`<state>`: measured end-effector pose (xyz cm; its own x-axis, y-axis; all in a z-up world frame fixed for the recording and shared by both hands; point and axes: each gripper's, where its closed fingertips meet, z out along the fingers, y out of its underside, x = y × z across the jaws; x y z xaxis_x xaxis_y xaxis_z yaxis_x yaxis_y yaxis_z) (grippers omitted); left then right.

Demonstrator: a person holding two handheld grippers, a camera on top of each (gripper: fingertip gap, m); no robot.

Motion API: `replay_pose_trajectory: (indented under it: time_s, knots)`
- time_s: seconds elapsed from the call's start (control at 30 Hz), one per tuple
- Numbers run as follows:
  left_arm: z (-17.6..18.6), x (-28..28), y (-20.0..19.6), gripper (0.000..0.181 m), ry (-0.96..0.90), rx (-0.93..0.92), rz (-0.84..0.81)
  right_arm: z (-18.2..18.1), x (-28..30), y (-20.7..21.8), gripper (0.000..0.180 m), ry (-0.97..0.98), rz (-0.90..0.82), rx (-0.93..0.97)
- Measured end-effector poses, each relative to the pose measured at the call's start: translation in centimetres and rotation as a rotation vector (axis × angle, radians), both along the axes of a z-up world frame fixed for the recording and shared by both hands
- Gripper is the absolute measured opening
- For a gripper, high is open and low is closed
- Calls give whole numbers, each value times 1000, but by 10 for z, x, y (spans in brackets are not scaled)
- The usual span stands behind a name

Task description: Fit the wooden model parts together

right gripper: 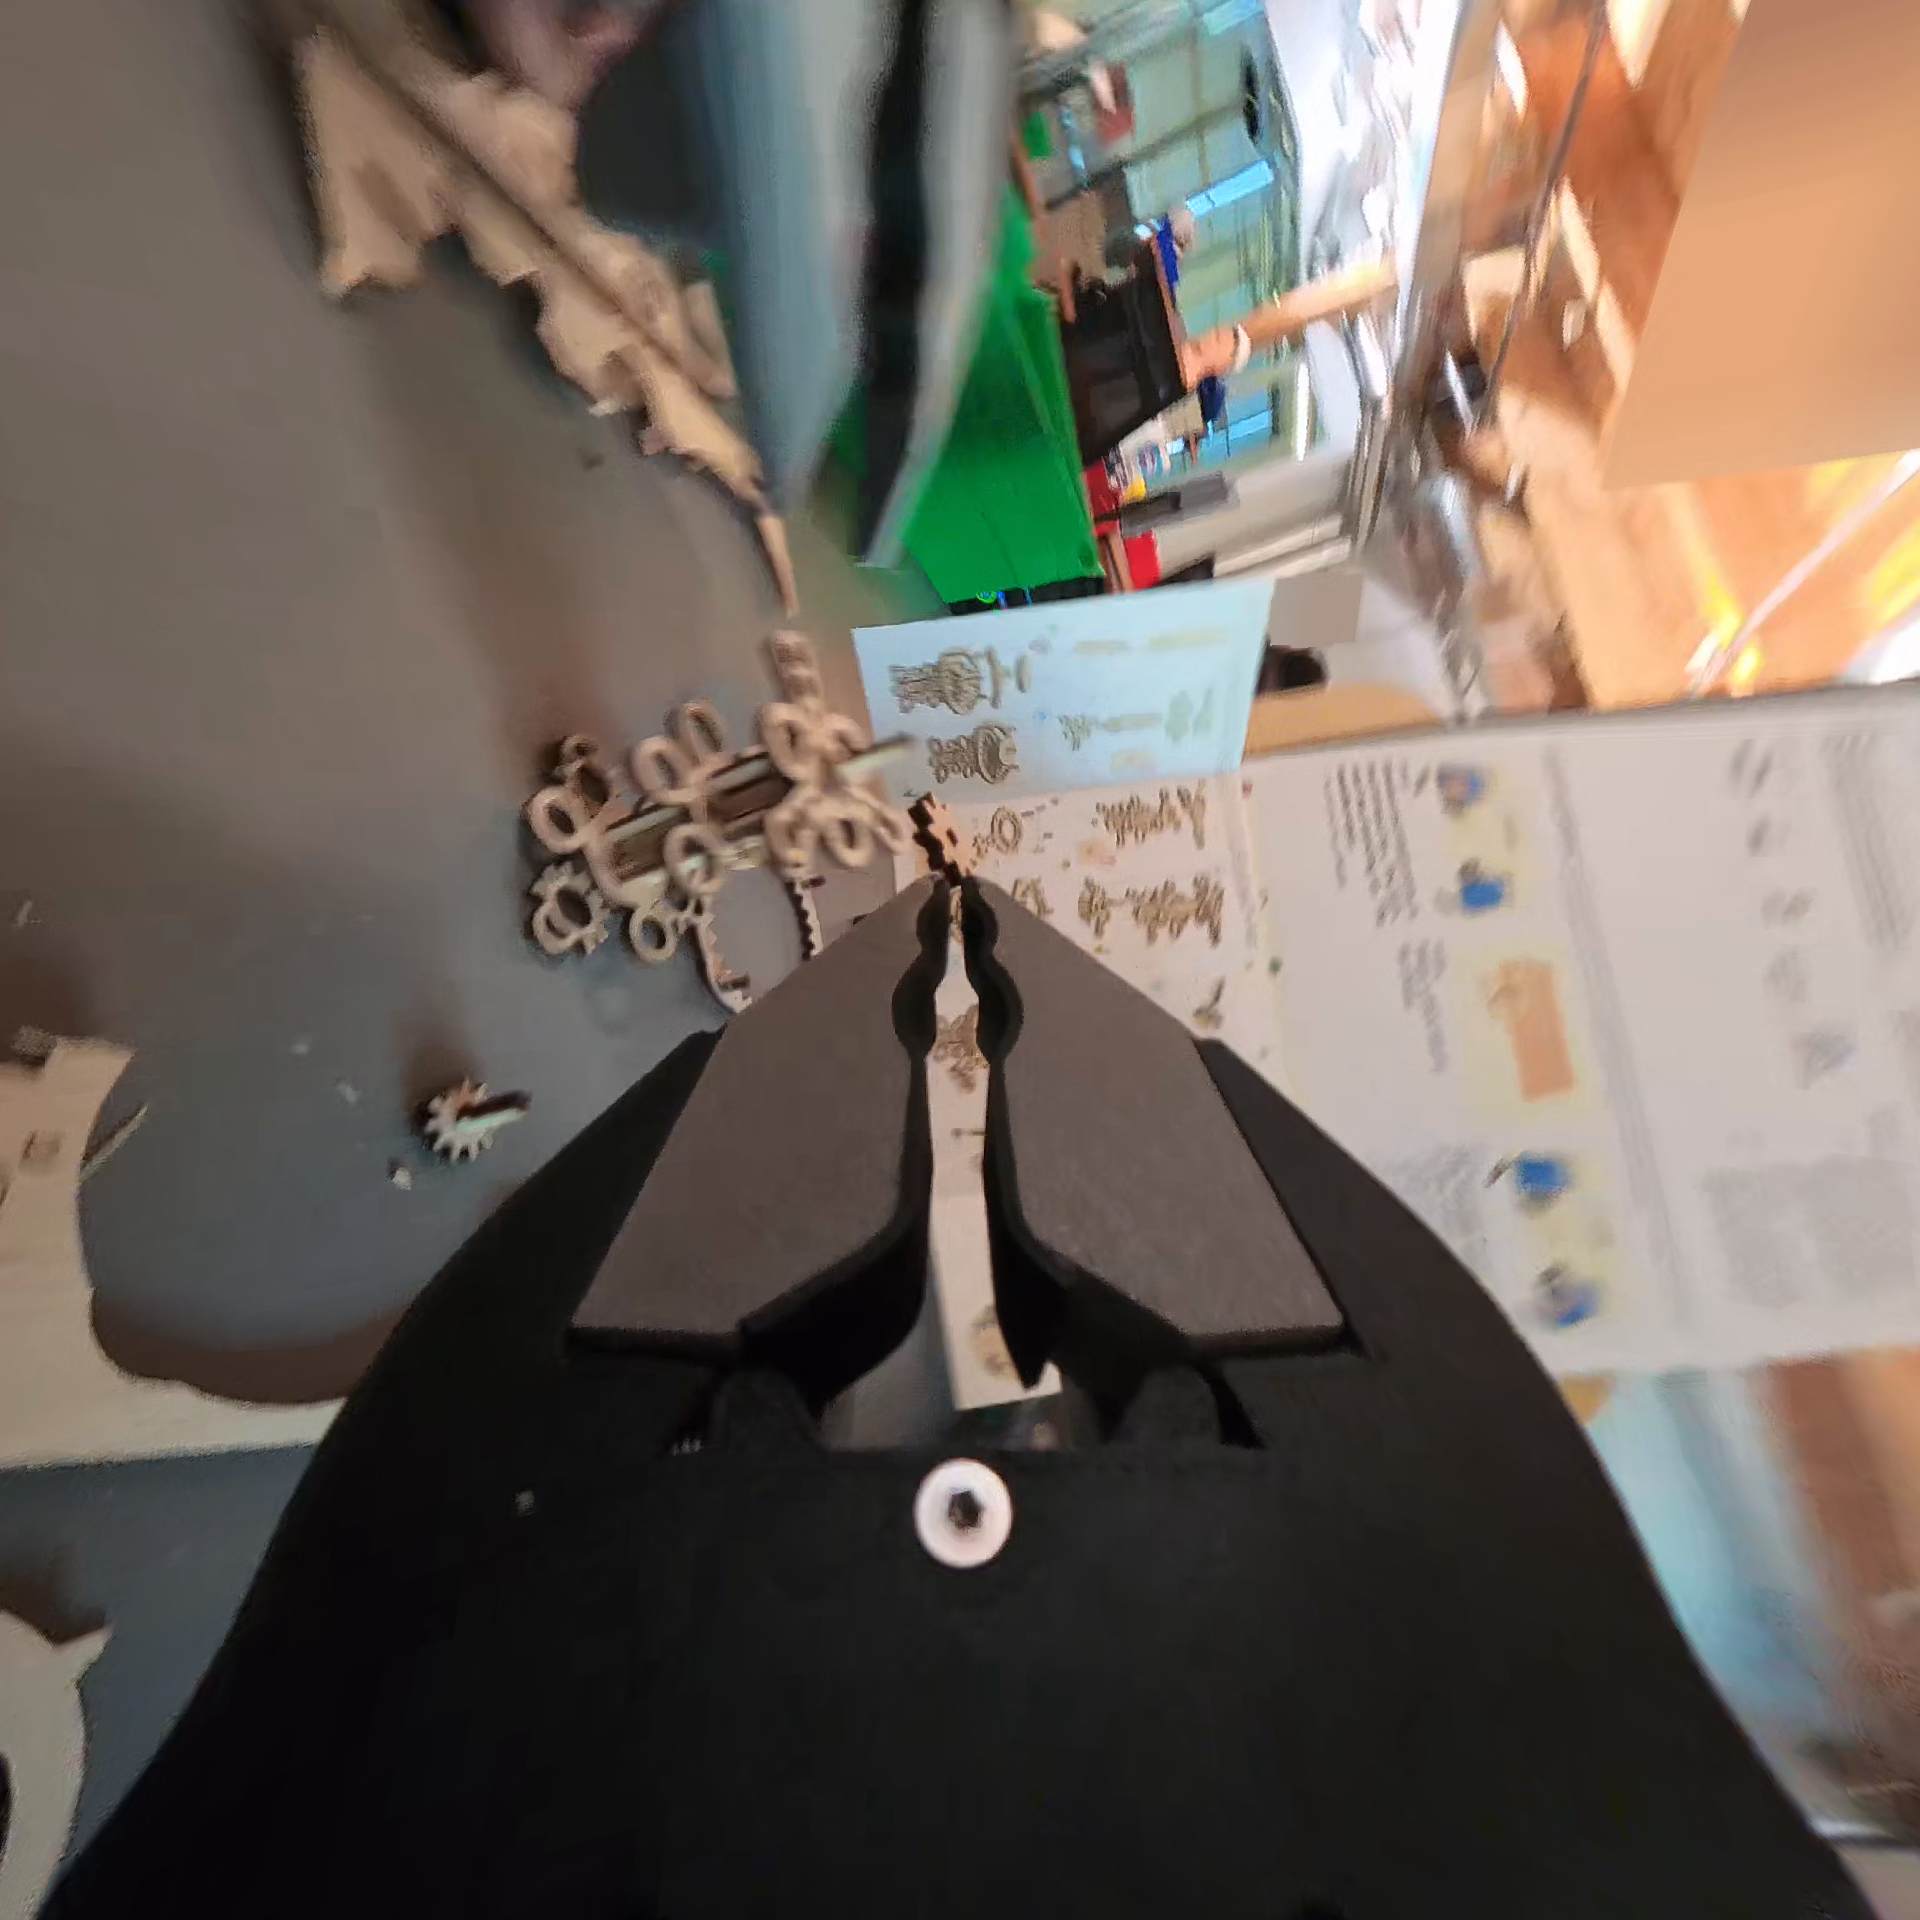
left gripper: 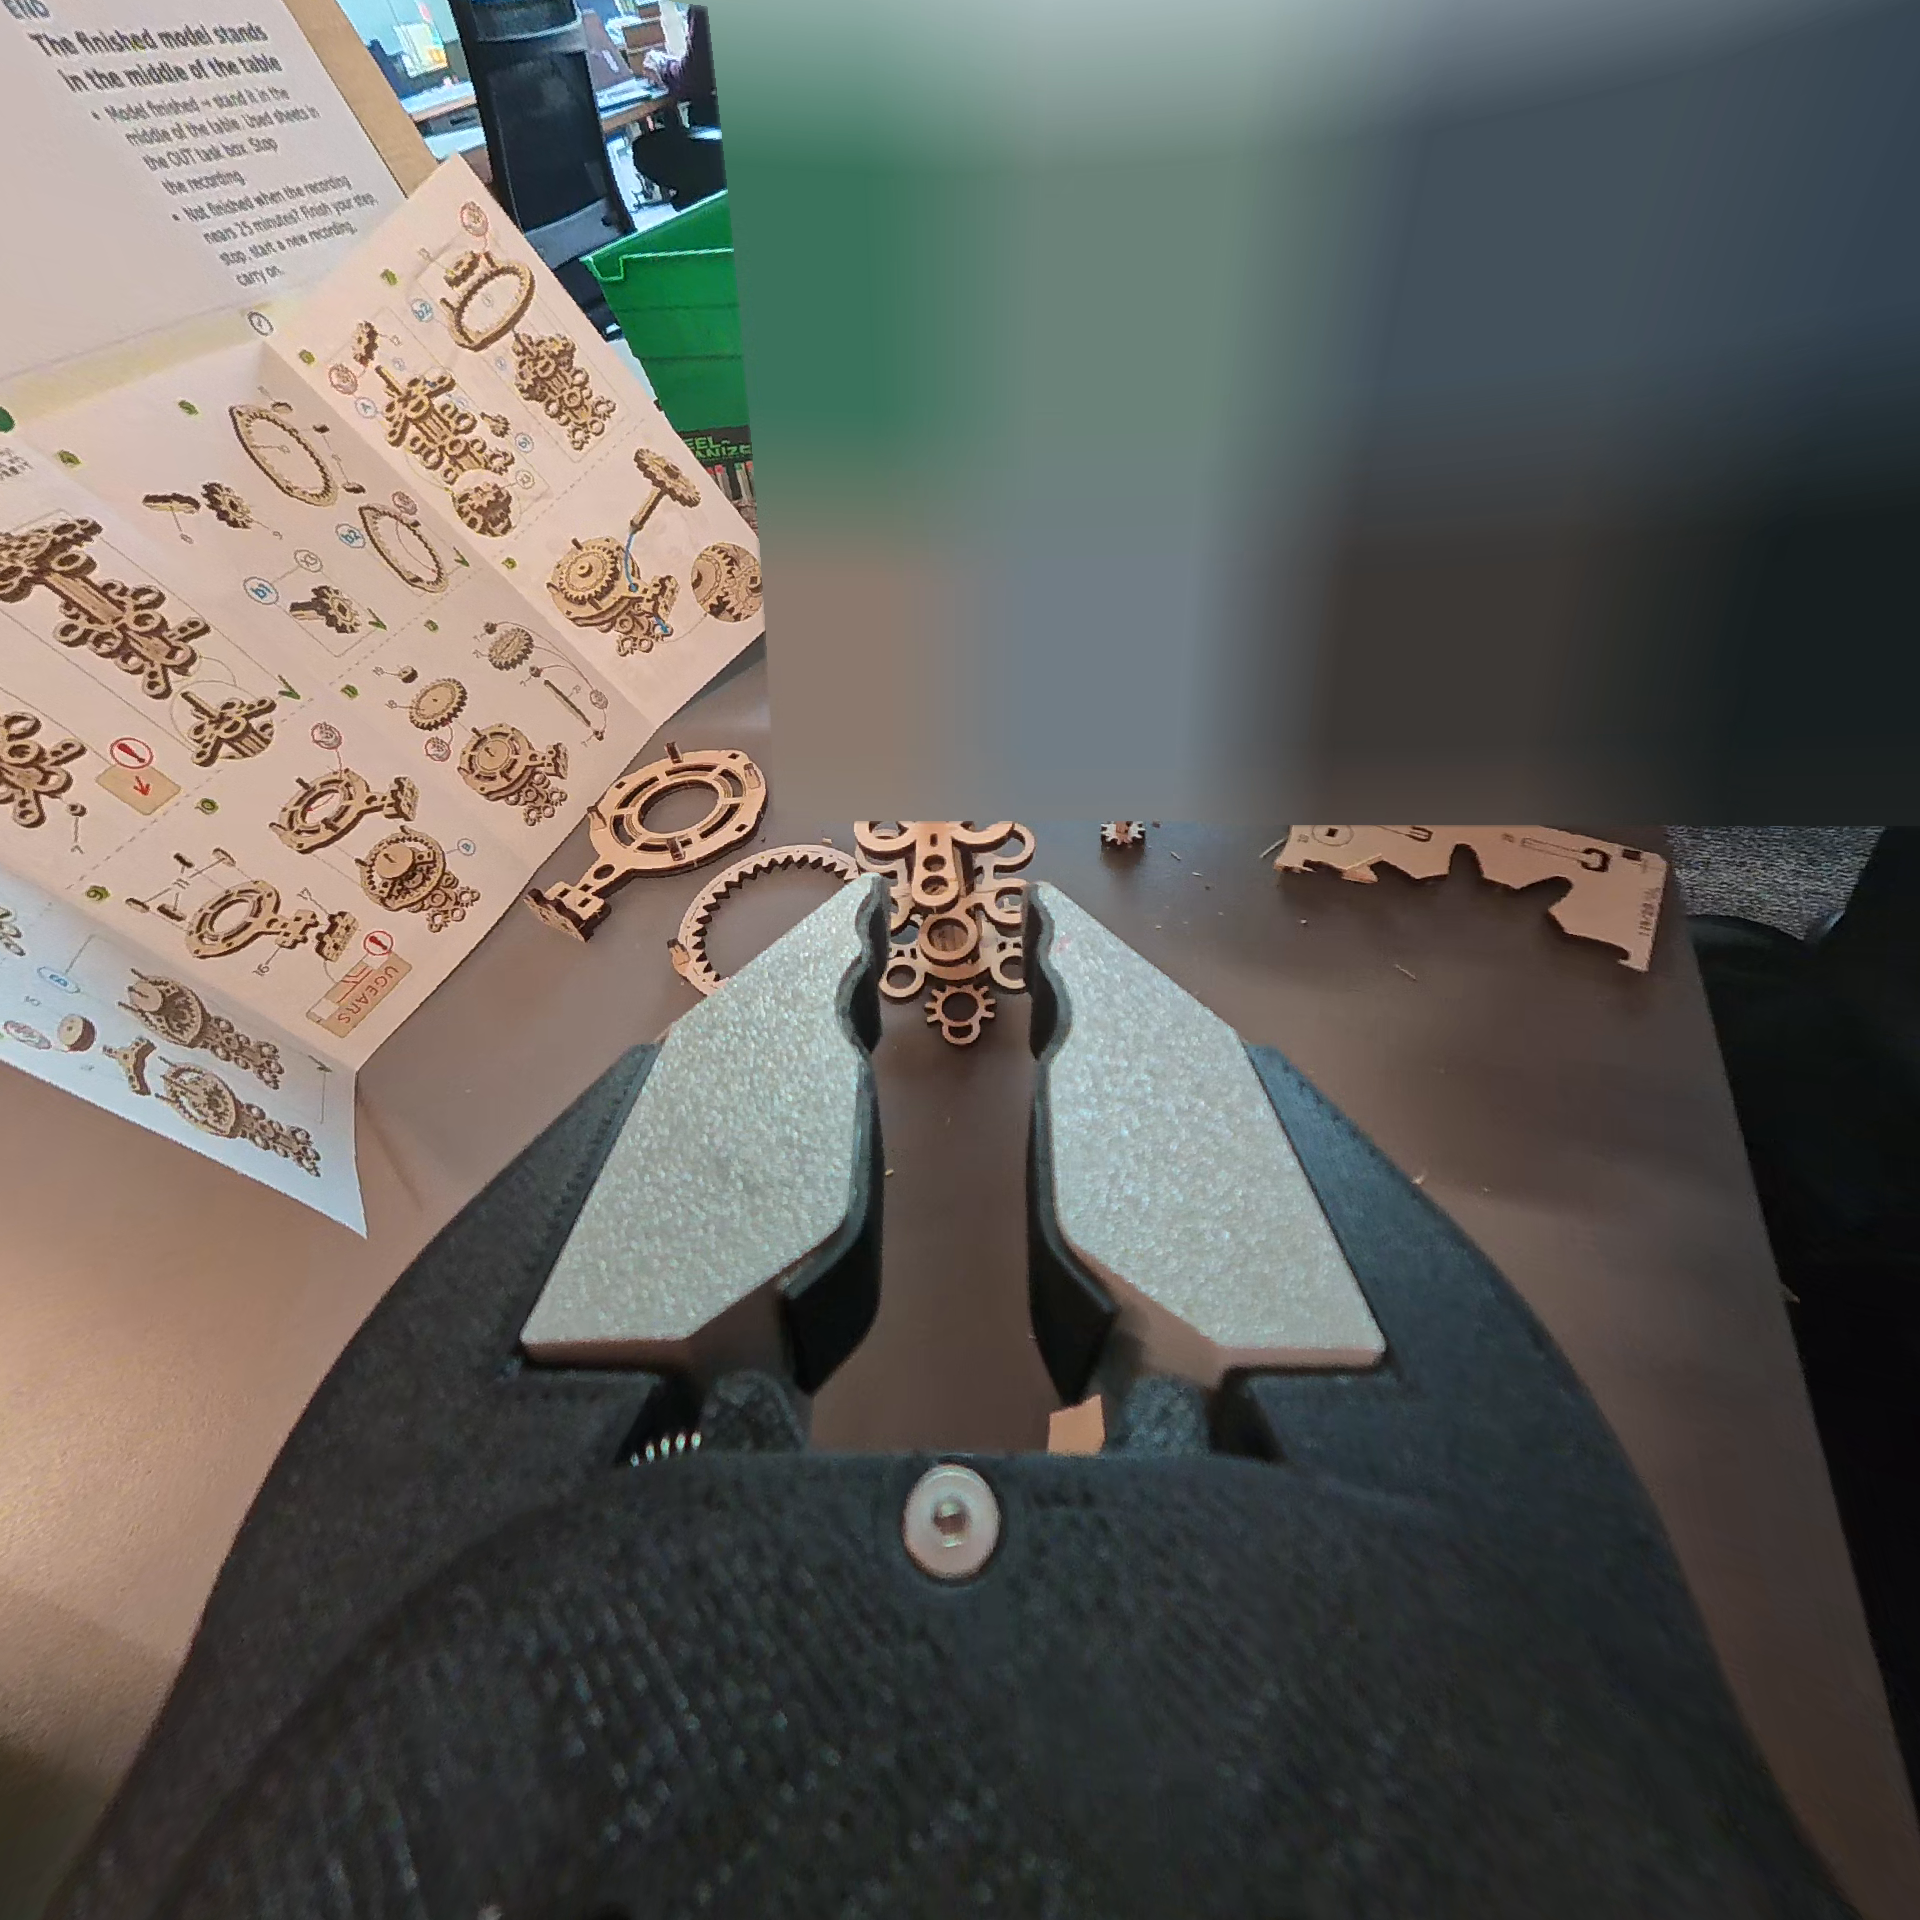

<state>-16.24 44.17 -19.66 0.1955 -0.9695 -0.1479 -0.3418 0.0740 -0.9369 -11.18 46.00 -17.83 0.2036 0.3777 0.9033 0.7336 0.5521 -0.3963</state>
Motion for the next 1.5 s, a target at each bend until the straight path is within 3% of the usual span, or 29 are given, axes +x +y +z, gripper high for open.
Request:
replay_pose_trajectory:
  time_s: [0.17, 0.33, 0.43, 0.7, 0.8, 1.0, 1.23, 1.33, 1.5]
  knots:
    - [1, -1, 0, 20, -3, 6, 5, 26, 19, 16, 0, 454, 16, -420]
    - [4, -1, 2, 20, -8, 13, 13, 47, 44, 25, 0, 984, 218, -1006]
    - [4, -1, 1, 20, -8, 15, 12, 43, 61, 36, 0, 1146, 249, -1190]
    - [3, -4, 4, 20, -3, 20, 21, -11, 42, 28, 0, 709, 82, -1126]
    - [4, -5, 5, 20, -10, 9, 22, -37, 39, 23, 14, 521, 3, -1073]
    - [0, -1, 0, 20, 8, 19, 5, -76, 27, 12, 20, 266, -55, -1051]
    - [5, -2, -3, 20, -5, 24, -3, -94, 19, 13, 27, 181, -81, -1082]
    - [7, -2, -4, 20, -10, 29, -5, -98, 19, 14, 16, 155, -91, -1088]
    - [7, -3, -3, 20, -10, 29, -1, -98, 22, 16, 15, 155, -102, -1087]
